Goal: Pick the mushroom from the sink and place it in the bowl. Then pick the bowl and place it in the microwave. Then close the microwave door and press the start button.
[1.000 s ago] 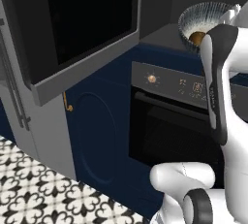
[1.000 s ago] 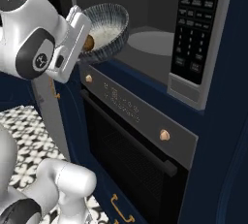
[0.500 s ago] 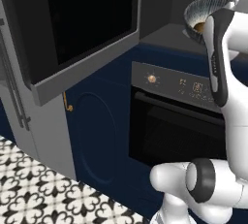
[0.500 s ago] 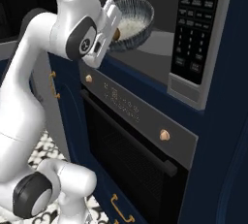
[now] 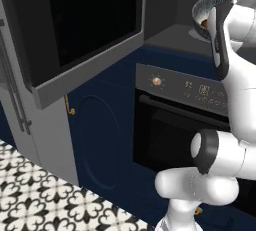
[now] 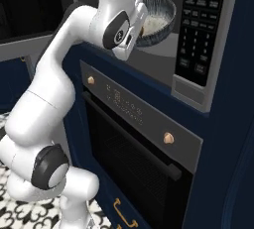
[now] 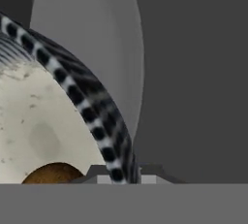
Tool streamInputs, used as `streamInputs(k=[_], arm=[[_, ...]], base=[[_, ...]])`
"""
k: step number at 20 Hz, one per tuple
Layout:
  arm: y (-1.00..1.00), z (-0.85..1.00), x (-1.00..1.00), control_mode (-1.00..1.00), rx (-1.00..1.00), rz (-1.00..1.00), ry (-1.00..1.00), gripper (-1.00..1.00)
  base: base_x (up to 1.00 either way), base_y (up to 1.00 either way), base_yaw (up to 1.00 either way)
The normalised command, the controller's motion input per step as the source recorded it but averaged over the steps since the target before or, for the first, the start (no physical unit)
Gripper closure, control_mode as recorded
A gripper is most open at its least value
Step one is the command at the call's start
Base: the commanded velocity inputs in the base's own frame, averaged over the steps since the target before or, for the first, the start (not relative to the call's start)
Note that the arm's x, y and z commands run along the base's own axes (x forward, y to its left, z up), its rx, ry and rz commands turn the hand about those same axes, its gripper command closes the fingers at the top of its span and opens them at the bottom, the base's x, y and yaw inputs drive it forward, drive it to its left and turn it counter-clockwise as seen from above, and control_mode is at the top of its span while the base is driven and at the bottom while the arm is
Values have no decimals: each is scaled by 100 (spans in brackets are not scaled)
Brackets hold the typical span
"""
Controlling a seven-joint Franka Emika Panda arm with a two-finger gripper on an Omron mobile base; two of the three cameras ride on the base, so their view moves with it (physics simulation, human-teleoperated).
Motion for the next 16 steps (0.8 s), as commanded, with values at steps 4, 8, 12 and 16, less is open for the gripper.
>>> streamInputs(k=[4, 8, 12, 16], arm=[[-50, -13, 61, -100, 0, 6, 8, 100], [-40, -23, 45, -100, 0, 8, 10, 100], [-26, -48, 17, -100, 0, 5, 12, 100], [3, -50, -1, -100, -2, 1, 1, -100]], base=[[0, 0, 0], [0, 0, 0], [0, 0, 0], [0, 0, 0]])
